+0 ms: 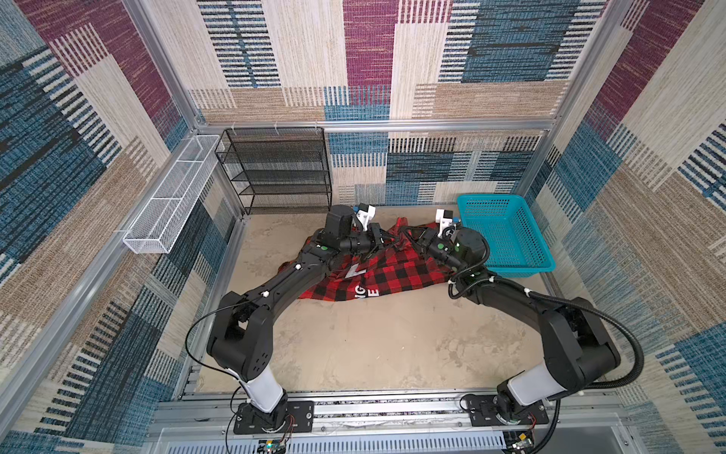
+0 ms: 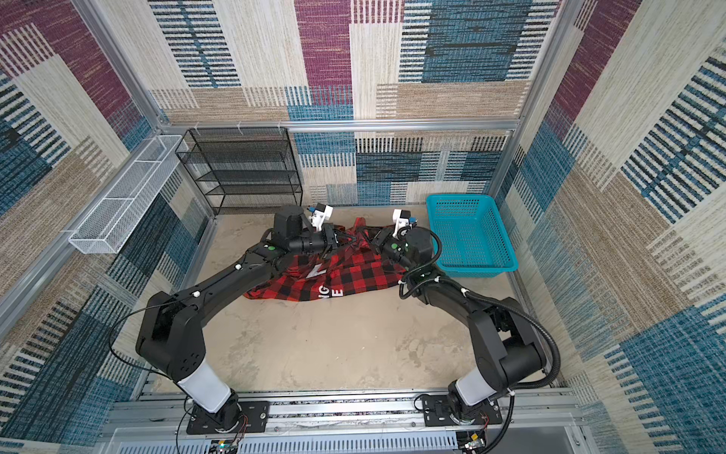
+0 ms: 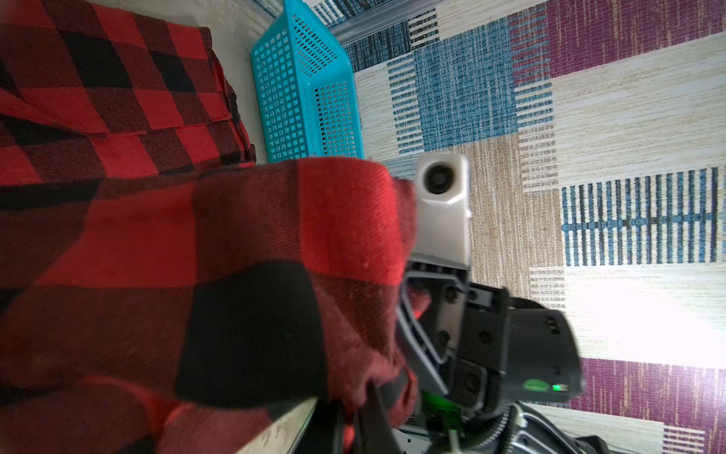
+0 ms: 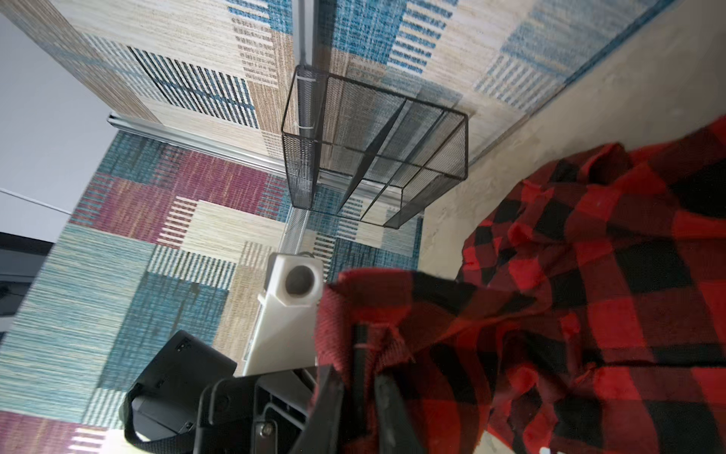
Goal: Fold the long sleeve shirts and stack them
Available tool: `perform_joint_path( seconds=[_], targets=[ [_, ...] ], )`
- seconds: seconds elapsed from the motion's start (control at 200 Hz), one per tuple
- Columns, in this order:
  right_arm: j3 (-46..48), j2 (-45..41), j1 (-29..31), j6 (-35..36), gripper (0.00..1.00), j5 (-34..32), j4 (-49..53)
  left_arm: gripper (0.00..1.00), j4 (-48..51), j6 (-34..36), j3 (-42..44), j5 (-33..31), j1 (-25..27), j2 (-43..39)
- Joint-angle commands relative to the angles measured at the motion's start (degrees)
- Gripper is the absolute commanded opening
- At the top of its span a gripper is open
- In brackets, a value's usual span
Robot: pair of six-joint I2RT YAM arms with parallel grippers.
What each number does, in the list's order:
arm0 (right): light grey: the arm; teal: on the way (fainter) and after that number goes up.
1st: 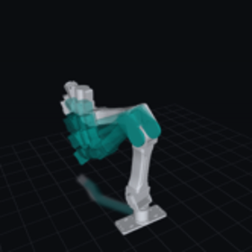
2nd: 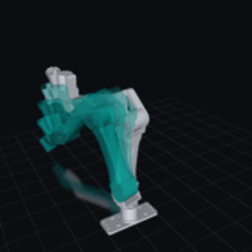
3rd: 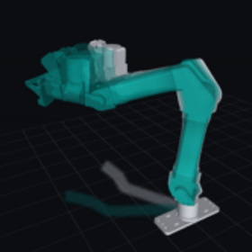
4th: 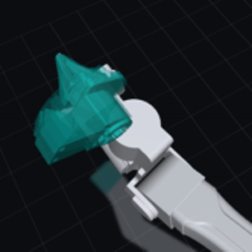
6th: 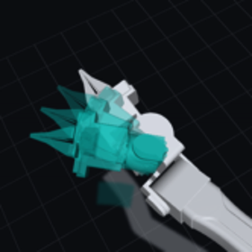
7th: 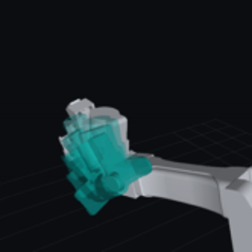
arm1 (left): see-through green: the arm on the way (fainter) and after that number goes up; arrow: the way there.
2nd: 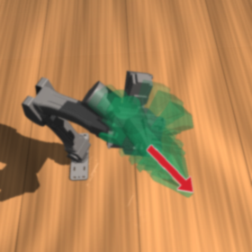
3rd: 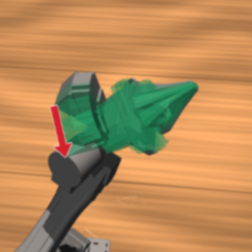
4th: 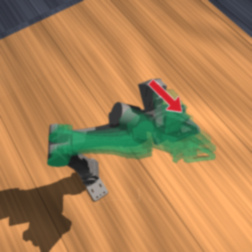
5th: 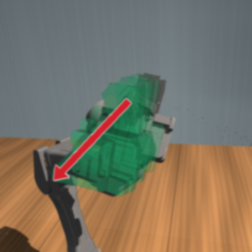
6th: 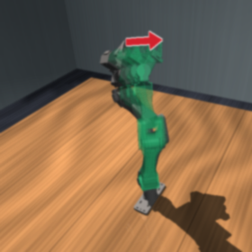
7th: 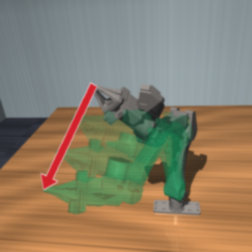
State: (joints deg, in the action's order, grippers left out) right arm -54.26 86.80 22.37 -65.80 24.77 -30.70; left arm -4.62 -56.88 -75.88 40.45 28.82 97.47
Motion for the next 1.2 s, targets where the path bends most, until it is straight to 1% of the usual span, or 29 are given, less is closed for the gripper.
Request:
perform_joint_path(
  seconds=[0.0, 0.025, 0.06, 0.105, 0.235, 0.351, 0.421, 0.431, 0.451, 0.581, 0.651, 0.741, 0.936, 1.037, 1.137, 1.192],
  targets=[
    [-7.38, -1.11, -0.52, 19.89, 0.14, -7.12, 26.18, 0.24, 4.04, 4.39, 0.02, -1.07, 0.0, 1.21],
    [-8.54, -1.04, -0.57, 21.98, 0.14, -8.02, 28.54, 0.31, 4.49, 4.86, 0.11, -1.51, 0.0, 1.55],
    [-10.35, -0.7, -0.94, 25.32, 0.13, -10.11, 32.1, 0.38, 5.36, 5.7, 0.11, -2.28, 0.01, 2.02],
    [-12.27, -0.02, -1.47, 29.44, 0.12, -12.8, 36.58, 0.41, 6.16, 6.36, 0.03, -2.93, 0.01, 2.69],
    [-15.31, 3.39, -2.57, 39.8, 0.11, -20.54, 44.47, 0.44, 8.0, 7.66, 1.09, -5.06, -0.06, 3.04],
    [-14.78, 5.63, -3.49, 44.73, 0.1, -23.95, 47.04, 0.44, 9.48, 8.57, 2.28, -6.36, -0.1, 1.43],
    [-13.66, 5.79, -3.82, 46.32, 0.1, -25.05, 47.3, 0.44, 11.58, 9.96, 2.68, -6.78, -0.08, -0.32],
    [-13.54, 5.82, -3.87, 46.47, 0.1, -25.24, 47.44, 0.44, 11.88, 10.19, 2.76, -8.23, -0.08, -0.52],
    [-13.48, 5.83, -3.95, 46.78, 0.1, -25.75, 47.75, 0.44, 12.71, 10.77, 2.9, -9.17, -0.09, -1.06],
    [-14.12, 6.45, -4.26, 49.46, 0.12, -30.35, 51.44, 0.43, 17.23, 13.65, 3.11, -12.23, -0.31, -3.93],
    [-15.59, 8.02, -4.6, 50.65, 0.12, -33.91, 54.43, 0.42, 18.3, 13.99, 3.77, -13.58, -0.45, -5.37],
    [-16.31, 9.66, -5.32, 51.54, 0.12, -36.86, 55.51, 0.41, 19.57, 14.58, 4.41, -15.0, -0.67, -6.82],
    [-16.29, 12.34, -7.03, 53.14, 0.11, -39.08, 52.03, 0.41, 20.65, 14.9, 6.22, -15.93, -1.26, -9.16],
    [-17.02, 14.26, -7.75, 53.74, 0.11, -39.64, 52.22, 0.4, 21.22, 15.11, 7.04, -16.21, -1.56, -10.13],
    [-17.45, 16.14, -8.31, 54.28, 0.14, -40.28, 52.42, 0.41, 21.41, 15.18, 7.67, -16.28, -1.91, -10.9],
    [-18.05, 17.75, -8.59, 54.37, 0.18, -40.83, 52.87, 0.4, 21.42, 15.14, 7.85, -16.28, -2.03, -11.14]
  ],
)
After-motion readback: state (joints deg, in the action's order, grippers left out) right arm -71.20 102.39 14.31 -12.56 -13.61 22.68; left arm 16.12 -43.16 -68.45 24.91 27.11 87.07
